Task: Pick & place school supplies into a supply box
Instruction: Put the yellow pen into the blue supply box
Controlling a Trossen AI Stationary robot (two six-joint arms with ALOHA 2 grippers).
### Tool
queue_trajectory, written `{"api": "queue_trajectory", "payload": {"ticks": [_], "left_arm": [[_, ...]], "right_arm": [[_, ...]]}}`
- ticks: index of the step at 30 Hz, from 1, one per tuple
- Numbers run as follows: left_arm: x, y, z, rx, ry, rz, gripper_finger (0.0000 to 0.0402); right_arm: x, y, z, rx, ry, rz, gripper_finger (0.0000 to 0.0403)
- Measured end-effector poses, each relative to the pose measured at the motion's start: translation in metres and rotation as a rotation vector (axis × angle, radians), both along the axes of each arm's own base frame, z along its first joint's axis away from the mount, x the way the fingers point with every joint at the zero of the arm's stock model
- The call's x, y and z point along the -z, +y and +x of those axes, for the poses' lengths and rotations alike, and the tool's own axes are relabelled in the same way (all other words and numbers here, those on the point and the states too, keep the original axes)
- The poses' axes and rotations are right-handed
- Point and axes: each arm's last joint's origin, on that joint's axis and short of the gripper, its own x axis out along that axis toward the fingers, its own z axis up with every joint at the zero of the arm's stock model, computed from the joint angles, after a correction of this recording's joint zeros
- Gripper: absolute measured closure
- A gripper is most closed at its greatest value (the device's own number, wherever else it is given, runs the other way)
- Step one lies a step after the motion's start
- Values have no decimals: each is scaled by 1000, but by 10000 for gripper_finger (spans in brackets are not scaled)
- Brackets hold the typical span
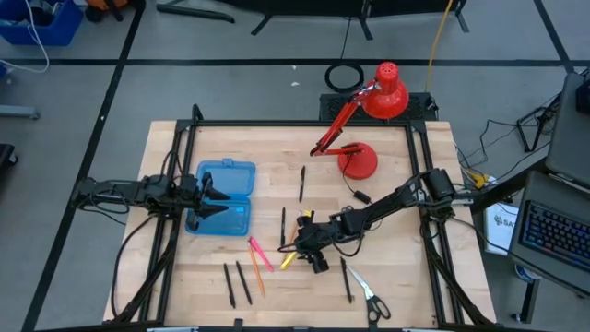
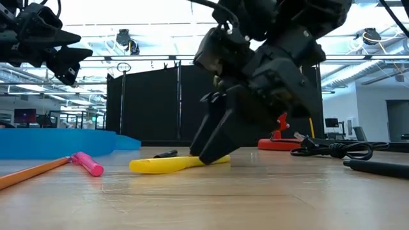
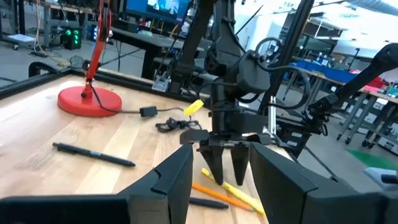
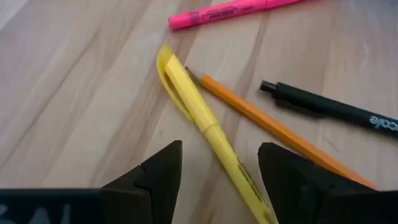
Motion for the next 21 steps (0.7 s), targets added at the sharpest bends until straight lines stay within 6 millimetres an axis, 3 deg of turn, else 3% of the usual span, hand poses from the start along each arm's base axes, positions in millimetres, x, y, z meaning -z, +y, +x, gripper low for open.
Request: {"api": "queue_trajectory", "payload": {"ticks": [6, 14, 21], "left_arm": [[0, 1, 0, -25, 5, 1, 240], [0, 1, 0, -25, 5, 1, 240], [1, 1, 0, -25, 9, 1, 240]], "right_arm": [[-2, -2, 2, 4, -6, 35, 204], [15, -6, 6, 24, 24, 80, 205], [20, -7, 8, 3, 37, 109, 245]]}}
